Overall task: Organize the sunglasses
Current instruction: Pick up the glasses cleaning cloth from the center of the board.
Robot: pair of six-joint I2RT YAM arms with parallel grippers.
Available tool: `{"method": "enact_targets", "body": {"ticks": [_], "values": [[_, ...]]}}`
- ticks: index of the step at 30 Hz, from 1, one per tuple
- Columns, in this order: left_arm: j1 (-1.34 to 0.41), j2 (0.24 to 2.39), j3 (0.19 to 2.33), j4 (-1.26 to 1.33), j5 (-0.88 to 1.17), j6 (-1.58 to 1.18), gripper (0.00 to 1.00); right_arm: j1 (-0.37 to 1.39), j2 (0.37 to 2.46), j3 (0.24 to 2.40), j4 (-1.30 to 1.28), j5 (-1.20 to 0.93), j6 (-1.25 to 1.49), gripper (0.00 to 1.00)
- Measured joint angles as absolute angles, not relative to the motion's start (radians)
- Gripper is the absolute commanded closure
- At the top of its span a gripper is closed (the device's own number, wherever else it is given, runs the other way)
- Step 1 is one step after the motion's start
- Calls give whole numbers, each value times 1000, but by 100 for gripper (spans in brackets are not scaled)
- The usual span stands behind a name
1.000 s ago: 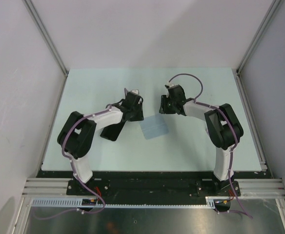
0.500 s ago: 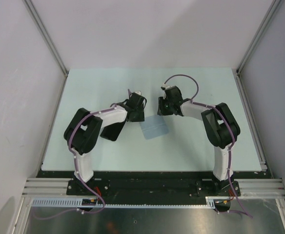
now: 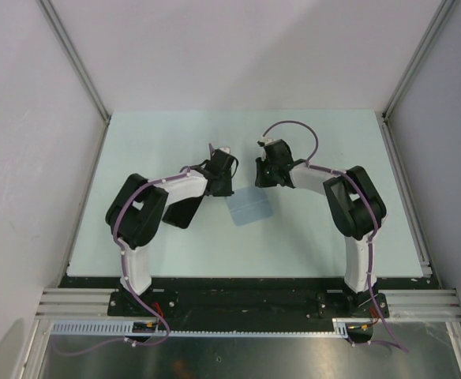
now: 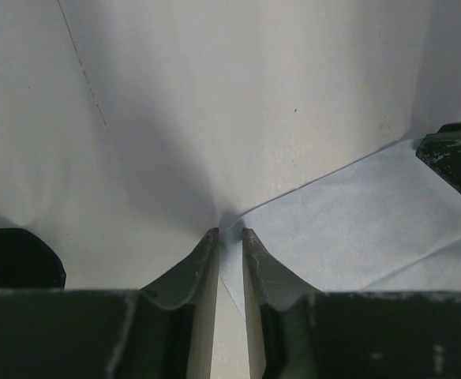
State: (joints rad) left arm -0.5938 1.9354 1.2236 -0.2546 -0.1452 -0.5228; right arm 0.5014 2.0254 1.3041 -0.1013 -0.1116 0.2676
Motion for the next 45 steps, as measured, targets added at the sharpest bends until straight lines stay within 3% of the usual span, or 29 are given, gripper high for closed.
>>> {"method": "enact_targets", "body": {"ticks": [8,16,45], "values": [[-594,1937,1224,-256,-144,-520,99,504,2028,1310,-109,-105,268,84],[-594,1941,1232,-258,-128,-511,100,504,2028,1312,-115,-94,268,93],[-617,1834,1176,-270,-48,-495,100,501,1927,1311,-225,-107,268,92]]}}
